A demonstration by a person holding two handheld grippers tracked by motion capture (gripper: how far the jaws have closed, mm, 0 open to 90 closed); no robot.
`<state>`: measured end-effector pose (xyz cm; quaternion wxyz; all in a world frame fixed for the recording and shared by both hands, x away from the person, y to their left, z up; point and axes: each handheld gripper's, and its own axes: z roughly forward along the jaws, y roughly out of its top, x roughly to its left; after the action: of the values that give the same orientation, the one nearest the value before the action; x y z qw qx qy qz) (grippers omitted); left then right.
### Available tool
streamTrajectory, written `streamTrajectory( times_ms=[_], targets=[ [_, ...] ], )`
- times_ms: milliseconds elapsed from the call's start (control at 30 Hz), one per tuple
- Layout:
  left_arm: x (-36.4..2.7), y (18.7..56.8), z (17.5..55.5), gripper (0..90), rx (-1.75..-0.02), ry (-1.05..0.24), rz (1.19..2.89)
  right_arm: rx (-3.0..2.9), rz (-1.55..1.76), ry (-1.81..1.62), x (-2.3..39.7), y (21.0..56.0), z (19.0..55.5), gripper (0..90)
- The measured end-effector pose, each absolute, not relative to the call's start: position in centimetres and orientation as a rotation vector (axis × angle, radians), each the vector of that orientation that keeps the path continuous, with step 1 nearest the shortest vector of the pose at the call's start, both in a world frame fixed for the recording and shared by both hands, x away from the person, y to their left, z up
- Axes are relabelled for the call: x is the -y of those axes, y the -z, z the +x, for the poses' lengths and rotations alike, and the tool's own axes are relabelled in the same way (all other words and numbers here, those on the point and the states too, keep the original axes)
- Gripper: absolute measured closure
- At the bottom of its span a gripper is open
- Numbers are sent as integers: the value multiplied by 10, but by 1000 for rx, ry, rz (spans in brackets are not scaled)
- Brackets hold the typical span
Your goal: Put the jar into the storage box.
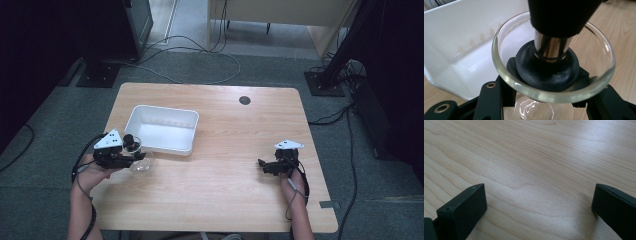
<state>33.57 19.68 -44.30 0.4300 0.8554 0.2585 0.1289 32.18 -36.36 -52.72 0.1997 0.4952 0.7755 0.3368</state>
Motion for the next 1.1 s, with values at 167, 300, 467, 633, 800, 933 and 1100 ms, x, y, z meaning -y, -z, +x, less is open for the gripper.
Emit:
streamTrajectory(
  times_ms=[167,300,467,633,800,933,1100],
  targets=[
    [-198,439,335,506,-661,-323,2149,-2168,1385,-942,364,527,322,0],
    [-199,434,334,506,-668,-322,2141,-2168,1385,-941,364,527,322,0],
    [-199,426,331,507,-691,-331,2158,-2168,1385,-942,364,527,322,0],
    [-199,414,326,507,-683,-351,2157,-2169,1384,-941,364,527,322,0],
    [-199,404,326,507,-716,-367,2126,-2168,1385,-941,364,527,322,0],
    [-198,397,326,508,-742,-384,2106,-2168,1385,-941,364,527,322,0],
    [-196,386,322,509,-754,-431,2075,-2169,1384,-941,364,527,322,0]
  ],
)
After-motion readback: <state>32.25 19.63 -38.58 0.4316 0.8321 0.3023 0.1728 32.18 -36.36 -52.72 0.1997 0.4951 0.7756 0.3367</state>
